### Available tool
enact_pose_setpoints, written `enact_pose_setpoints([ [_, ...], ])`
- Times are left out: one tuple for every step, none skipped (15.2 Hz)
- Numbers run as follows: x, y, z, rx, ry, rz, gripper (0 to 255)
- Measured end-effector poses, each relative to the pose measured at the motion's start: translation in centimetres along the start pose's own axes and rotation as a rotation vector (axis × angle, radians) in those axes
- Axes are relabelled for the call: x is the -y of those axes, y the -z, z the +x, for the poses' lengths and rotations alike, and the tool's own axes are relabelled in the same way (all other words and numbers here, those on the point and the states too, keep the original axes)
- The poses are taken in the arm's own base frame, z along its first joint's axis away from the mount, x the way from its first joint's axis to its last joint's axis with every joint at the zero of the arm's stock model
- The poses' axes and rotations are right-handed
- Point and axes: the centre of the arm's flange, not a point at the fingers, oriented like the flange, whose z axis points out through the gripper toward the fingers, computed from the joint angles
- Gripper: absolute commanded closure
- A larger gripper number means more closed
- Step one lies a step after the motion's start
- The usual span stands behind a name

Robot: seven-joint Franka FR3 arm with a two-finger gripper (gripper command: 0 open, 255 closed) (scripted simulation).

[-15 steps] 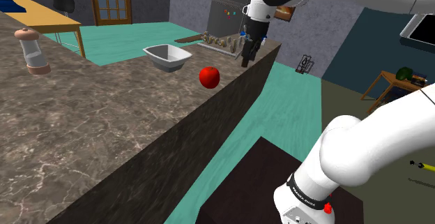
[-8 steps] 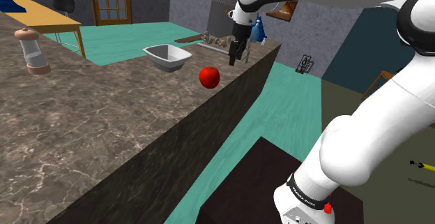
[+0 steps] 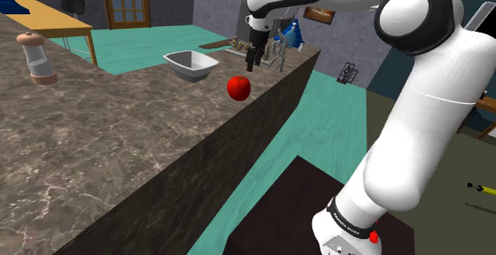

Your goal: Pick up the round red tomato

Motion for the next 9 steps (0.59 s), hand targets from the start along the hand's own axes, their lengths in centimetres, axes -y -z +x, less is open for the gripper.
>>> enact_pose_setpoints([
  [-0.9,-0.4,1.0,0.000,0.005,-0.001,0],
  [-1.8,-0.9,2.0,-0.001,0.010,-0.002,0],
  [-2.5,-1.3,2.7,-0.001,0.016,-0.002,0],
  [-2.9,-1.7,3.7,-0.002,0.021,-0.003,0],
  [-3.7,-2.2,4.5,-0.003,0.026,-0.004,0],
  [-4.2,-2.5,5.5,-0.003,0.030,-0.005,0],
  [-4.7,-3.0,6.2,-0.004,0.034,-0.005,0],
  [-4.9,-3.5,6.4,-0.003,0.035,-0.005,0],
  [-5.1,-4.1,6.6,-0.004,0.036,-0.005,0],
])
